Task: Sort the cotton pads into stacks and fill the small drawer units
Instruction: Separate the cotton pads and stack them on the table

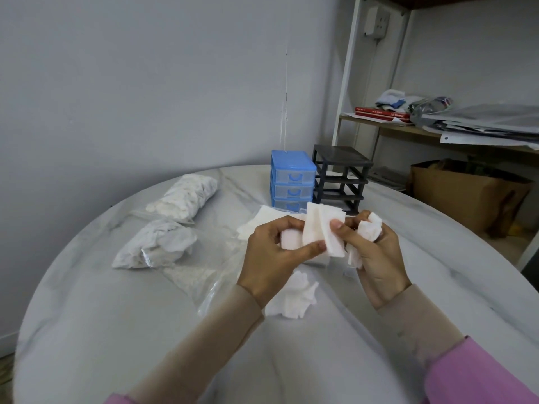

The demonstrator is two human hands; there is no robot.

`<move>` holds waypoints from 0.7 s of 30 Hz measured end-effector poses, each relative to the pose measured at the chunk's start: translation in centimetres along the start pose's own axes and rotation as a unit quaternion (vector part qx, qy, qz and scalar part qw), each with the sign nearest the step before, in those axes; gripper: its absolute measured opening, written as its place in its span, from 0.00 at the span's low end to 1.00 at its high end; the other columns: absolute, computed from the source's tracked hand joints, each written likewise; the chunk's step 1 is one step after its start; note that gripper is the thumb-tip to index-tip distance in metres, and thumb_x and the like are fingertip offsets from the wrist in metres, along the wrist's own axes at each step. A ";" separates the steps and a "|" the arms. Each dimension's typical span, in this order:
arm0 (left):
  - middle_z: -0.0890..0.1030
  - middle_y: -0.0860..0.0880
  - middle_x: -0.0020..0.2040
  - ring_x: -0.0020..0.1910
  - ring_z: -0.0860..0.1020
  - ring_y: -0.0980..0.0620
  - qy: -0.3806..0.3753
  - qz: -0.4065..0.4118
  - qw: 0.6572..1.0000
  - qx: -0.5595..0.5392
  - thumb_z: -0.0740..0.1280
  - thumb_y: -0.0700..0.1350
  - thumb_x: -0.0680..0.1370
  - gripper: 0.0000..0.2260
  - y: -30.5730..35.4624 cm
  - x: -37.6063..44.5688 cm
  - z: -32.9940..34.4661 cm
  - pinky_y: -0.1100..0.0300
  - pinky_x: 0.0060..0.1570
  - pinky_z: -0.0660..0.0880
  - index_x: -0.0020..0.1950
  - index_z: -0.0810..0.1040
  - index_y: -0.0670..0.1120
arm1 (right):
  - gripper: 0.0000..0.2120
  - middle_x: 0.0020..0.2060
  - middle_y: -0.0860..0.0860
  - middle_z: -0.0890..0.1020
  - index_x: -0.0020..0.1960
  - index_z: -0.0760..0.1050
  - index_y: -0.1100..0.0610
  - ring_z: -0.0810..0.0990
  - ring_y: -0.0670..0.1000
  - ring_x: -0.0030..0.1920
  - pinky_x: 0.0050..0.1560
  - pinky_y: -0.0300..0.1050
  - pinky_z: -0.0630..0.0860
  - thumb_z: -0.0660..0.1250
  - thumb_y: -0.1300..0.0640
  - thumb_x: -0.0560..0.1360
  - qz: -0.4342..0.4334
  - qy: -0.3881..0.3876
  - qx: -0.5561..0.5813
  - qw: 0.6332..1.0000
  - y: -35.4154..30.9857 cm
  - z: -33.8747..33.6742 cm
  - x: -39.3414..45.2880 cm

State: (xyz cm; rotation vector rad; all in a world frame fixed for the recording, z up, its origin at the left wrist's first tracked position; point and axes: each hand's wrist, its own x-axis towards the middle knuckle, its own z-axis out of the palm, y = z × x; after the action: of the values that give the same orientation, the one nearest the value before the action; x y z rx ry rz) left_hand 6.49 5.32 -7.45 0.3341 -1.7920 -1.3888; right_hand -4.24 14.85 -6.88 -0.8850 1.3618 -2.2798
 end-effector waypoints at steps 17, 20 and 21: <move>0.80 0.51 0.39 0.38 0.75 0.62 -0.018 0.047 0.991 0.127 0.66 0.38 0.76 0.05 -0.9 0.3 0.0 0.71 0.42 0.68 0.46 0.82 0.40 | 0.12 0.28 0.46 0.77 0.34 0.66 0.56 0.78 0.44 0.34 0.36 0.37 0.77 0.70 0.64 0.64 0.003 -0.003 0.014 1.000 0.1 -0.3 0.3; 0.82 0.51 0.46 0.47 0.78 0.55 -0.012 0.008 0.998 0.054 0.67 0.43 0.75 0.06 -0.8 0.2 0.1 0.62 0.50 0.73 0.49 0.81 0.43 | 0.13 0.29 0.46 0.77 0.34 0.67 0.56 0.78 0.44 0.35 0.36 0.37 0.76 0.70 0.67 0.66 -0.007 -0.002 0.004 1.000 0.1 -0.4 0.3; 0.82 0.50 0.49 0.50 0.78 0.52 -0.013 -0.012 1.000 0.012 0.66 0.46 0.74 0.10 -0.8 0.2 0.2 0.60 0.53 0.74 0.52 0.81 0.43 | 0.13 0.30 0.47 0.78 0.33 0.67 0.56 0.78 0.45 0.36 0.37 0.38 0.76 0.71 0.67 0.66 -0.010 -0.001 -0.004 1.000 0.2 -0.4 0.3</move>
State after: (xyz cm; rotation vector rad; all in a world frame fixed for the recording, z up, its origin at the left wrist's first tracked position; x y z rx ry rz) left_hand 6.01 5.02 -8.06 0.3536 -1.8324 -1.3950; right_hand -4.75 14.85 -7.04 -0.9065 1.3670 -2.2893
